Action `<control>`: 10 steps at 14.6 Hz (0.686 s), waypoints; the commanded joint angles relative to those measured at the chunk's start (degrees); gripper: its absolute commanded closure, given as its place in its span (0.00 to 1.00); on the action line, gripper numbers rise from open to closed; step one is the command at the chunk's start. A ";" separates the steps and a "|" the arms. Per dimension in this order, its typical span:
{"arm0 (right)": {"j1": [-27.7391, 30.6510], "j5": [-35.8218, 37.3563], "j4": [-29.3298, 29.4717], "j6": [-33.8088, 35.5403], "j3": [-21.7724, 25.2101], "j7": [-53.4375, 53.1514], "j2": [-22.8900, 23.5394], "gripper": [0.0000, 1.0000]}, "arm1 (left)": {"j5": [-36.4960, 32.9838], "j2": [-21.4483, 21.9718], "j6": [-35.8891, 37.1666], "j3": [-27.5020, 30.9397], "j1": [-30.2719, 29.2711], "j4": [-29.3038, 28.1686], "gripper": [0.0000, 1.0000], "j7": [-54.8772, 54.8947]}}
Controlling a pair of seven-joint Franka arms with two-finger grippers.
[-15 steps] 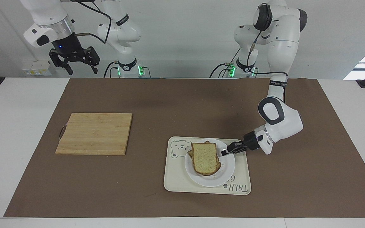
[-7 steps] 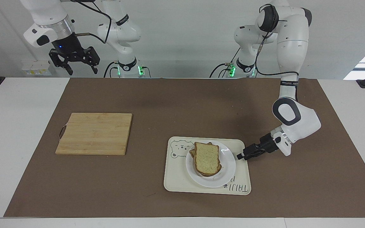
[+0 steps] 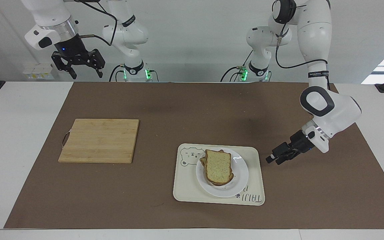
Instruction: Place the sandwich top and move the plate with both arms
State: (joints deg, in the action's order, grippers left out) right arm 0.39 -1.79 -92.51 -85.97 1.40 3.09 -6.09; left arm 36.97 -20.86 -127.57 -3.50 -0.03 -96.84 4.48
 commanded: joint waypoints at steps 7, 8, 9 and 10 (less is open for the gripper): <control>1.02 0.30 -0.04 -0.25 -0.70 1.75 0.02 0.00 | -32.55 10.92 20.22 1.39 -0.06 2.36 0.00 -5.98; 1.02 0.21 -0.13 -0.25 -0.70 1.75 0.02 0.00 | -33.88 12.93 23.30 1.39 -0.15 2.36 0.00 -6.41; 1.02 0.30 -0.13 -0.25 -0.70 1.75 0.02 0.00 | -35.89 14.35 25.42 1.39 -0.15 2.36 0.00 -7.11; 1.02 0.30 -0.04 -0.25 -0.70 1.75 -0.07 0.00 | -38.44 16.01 27.18 1.22 0.46 2.71 0.00 -7.20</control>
State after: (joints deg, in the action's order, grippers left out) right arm 0.39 -1.79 -92.51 -85.97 1.40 3.09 -6.09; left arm 2.67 -8.00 -104.14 -2.17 -0.07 -94.08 -1.44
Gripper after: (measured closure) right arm 0.000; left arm 0.000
